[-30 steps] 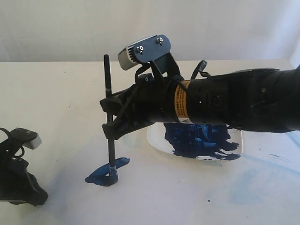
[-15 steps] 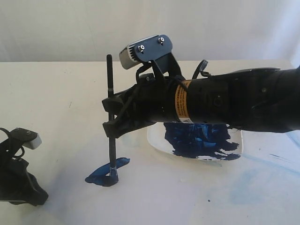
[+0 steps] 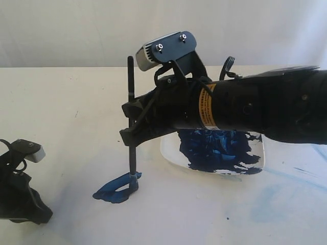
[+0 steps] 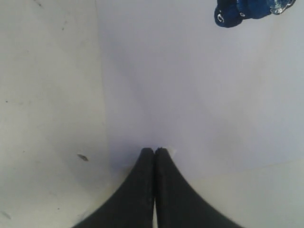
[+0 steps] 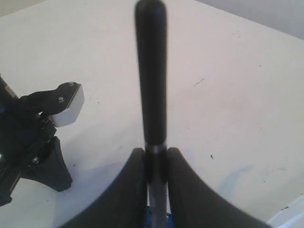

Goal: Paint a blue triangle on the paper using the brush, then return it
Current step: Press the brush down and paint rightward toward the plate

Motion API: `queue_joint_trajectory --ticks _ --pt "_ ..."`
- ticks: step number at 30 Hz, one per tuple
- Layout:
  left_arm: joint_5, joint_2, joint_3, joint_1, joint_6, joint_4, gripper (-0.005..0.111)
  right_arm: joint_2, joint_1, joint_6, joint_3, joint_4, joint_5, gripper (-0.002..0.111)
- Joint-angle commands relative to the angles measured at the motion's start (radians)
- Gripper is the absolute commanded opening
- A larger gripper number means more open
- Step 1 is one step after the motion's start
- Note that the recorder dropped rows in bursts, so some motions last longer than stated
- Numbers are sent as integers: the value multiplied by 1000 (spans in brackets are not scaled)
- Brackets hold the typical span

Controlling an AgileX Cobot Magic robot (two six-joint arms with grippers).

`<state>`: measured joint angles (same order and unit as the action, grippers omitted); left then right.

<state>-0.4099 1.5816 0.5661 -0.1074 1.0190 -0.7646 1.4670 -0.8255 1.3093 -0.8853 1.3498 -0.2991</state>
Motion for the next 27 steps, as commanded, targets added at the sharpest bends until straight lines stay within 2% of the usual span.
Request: queue_joint_trajectory --ticks 1,27 --pt "-30 6 -8 -9 3 4 0 -26 0 20 3 23 45 0" --pt "-35 6 -8 -9 3 0 0 -63 0 48 3 42 102 0"
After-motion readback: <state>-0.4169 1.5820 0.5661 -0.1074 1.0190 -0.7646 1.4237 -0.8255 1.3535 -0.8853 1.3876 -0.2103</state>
